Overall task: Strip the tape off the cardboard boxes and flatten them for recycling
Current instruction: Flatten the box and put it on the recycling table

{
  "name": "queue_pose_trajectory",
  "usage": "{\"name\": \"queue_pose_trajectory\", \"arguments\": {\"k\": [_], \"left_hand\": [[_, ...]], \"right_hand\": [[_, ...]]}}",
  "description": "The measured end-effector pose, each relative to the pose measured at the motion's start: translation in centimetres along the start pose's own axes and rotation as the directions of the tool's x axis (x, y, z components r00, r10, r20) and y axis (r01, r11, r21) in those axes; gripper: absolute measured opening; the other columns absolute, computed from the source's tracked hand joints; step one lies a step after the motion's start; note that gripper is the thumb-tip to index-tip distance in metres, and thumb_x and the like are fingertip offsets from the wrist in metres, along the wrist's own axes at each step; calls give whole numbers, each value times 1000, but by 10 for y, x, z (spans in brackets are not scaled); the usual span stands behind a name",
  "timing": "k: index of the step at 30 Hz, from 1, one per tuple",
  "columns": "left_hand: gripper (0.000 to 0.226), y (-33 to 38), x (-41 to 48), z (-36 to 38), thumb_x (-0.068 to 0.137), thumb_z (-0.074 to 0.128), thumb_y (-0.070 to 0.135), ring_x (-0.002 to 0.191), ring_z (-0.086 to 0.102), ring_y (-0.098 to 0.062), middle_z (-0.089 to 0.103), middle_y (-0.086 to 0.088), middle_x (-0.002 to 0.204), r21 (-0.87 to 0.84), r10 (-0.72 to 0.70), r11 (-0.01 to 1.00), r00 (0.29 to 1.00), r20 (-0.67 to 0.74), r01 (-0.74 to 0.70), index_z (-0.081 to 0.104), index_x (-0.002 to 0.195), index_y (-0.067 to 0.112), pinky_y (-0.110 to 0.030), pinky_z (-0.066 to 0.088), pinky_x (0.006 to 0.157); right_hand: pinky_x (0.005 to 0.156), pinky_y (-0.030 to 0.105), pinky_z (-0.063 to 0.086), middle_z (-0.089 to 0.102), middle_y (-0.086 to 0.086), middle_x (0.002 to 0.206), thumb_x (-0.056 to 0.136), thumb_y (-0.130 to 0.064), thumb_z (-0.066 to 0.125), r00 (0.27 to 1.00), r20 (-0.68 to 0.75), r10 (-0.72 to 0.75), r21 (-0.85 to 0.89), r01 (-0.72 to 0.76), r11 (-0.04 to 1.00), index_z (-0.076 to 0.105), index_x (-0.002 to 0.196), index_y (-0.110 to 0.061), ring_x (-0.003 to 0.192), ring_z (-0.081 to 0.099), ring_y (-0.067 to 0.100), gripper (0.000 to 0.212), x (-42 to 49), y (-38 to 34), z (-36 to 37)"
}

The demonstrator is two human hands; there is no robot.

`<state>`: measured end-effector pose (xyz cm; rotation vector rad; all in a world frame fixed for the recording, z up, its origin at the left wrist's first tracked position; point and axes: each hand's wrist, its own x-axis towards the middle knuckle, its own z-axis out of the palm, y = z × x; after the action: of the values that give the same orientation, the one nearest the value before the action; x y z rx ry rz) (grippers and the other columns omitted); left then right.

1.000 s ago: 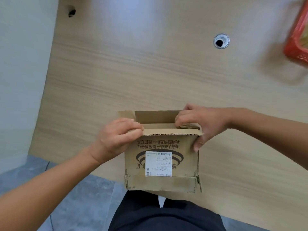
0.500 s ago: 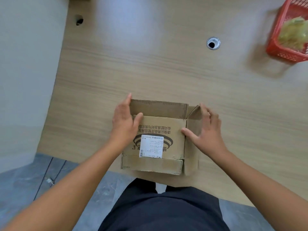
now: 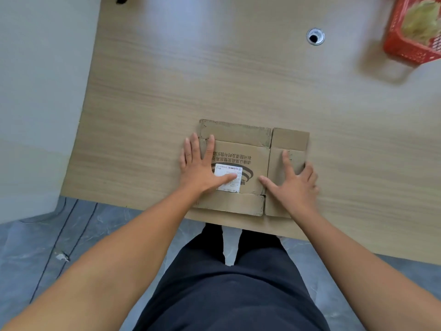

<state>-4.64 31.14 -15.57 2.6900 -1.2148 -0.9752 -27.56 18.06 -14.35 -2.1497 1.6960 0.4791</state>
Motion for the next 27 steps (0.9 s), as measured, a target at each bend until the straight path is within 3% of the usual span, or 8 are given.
{"name": "queue_pose_trajectory", "arguments": {"k": [3, 6, 9, 11, 15, 18, 22, 27], "left_hand": [[137, 6, -17, -4, 61, 50, 99, 154, -22, -28, -25, -9, 167, -104, -111, 989, 993, -33, 107, -29, 154, 37, -46, -5, 125], [133, 16, -39, -2, 68, 68, 82, 150, 21, -33, 20, -13, 164, -282, -297, 925, 948, -114, 256, -6, 162, 25, -46, 25, 118], [119, 9, -44, -1, 69, 85, 59, 126, 39, -21, 32, -3, 144, -484, -277, 855, 953, -121, 187, 14, 161, 32, -37, 37, 106], [115, 3, -39, -9, 68, 92, 42, 116, 43, -7, 36, 8, 134, -700, -245, 704, 966, -80, 121, 22, 158, 32, -28, 39, 99], [45, 19, -34, -23, 73, 91, 33, 92, 74, -14, 78, 4, 104, -860, -104, 478, 984, 144, 176, 69, 111, 19, -41, 60, 88], [39, 59, -35, -34, 78, 88, 29, 88, 77, -23, 79, -4, 99, -902, 14, 387, 977, 215, 193, 69, 110, 18, -46, 62, 82], [41, 147, -43, -35, 81, 85, 23, 88, 77, -29, 79, -10, 99, -932, 116, 312, 966, 230, 185, 66, 116, 12, -49, 63, 75], [32, 287, -83, -14, 86, 81, 31, 90, 77, -22, 79, -1, 100, -909, 262, 416, 961, 88, -30, 67, 113, 19, -49, 62, 82]], "right_hand": [[102, 53, 43, 29, 16, 138, 65, -97, 52, 998, 25, 55, 51, -56, 997, 8, 151, -61, 129, 32, 37, 103, 1, -10, -13], [107, 47, 39, 29, 15, 133, 75, -79, 68, 996, 76, -44, 162, 32, 986, 19, 157, -50, 126, 32, 36, 100, -3, -15, -25], [115, 39, 31, 27, 10, 138, 77, -58, 82, 996, 22, -89, 363, 75, 929, 20, 161, -37, 128, 33, 25, 107, -22, 9, -34], [117, 38, 31, 28, 6, 149, 75, -47, 89, 1000, -3, -18, 545, 17, 838, 16, 162, -29, 133, 37, 17, 115, -33, 29, -41], [103, 43, 53, 62, 3, 133, 73, -36, 92, 998, 21, 61, 745, -56, 664, 47, 133, -19, 116, 63, 18, 77, -48, 74, -59], [88, 38, 61, 68, 3, 123, 79, -30, 89, 999, -14, 48, 859, -13, 513, 50, 121, -26, 103, 71, 12, 58, -60, 118, -76], [83, 39, 62, 70, -7, 123, 75, -54, 86, 994, -93, 49, 921, 68, 383, 53, 122, -42, 107, 72, 13, 59, -84, 194, -109], [80, 23, 60, 72, -18, 119, 77, -65, 79, 962, -220, 160, 933, 159, 323, 61, 122, -41, 108, 70, 6, 54, -130, 317, -135]]}}
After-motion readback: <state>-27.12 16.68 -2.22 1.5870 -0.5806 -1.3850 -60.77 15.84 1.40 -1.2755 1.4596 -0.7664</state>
